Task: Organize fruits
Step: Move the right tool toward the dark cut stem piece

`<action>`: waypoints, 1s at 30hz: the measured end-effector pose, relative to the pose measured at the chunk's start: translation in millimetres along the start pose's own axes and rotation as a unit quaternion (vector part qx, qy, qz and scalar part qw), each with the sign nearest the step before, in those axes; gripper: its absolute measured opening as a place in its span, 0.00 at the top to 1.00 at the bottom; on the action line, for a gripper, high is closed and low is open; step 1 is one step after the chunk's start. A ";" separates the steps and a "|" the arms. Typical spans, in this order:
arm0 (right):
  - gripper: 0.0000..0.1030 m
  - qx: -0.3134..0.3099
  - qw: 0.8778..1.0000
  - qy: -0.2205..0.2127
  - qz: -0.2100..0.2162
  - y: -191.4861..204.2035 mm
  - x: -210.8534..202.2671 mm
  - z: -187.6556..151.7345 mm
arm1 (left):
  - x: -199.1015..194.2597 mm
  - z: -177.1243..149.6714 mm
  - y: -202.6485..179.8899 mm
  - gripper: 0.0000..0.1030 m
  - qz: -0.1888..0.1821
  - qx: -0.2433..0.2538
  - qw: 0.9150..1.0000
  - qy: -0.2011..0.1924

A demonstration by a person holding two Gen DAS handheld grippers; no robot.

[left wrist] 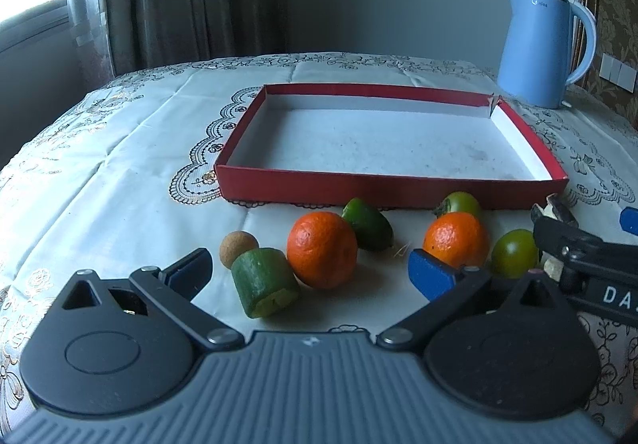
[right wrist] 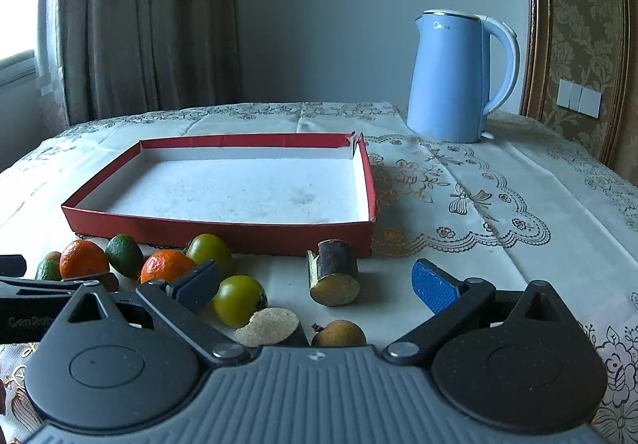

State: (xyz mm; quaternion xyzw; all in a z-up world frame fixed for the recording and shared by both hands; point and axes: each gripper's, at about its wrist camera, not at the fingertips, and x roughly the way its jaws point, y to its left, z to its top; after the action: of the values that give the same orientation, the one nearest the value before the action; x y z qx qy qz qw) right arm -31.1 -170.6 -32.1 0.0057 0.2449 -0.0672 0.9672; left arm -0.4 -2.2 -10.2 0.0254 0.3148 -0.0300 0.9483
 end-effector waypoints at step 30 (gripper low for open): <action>0.00 -0.003 0.999 0.010 -0.043 -32.4 4.9 -0.2 | 15.5 -11.8 7.0 0.00 -0.011 -0.002 1.000 0.018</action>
State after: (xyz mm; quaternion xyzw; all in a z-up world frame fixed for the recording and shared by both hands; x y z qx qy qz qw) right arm -31.2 -203.4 -33.9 -0.0068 0.2548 -0.1077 0.9609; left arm 5.5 4.9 -28.7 0.0207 0.3322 -0.0396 0.9422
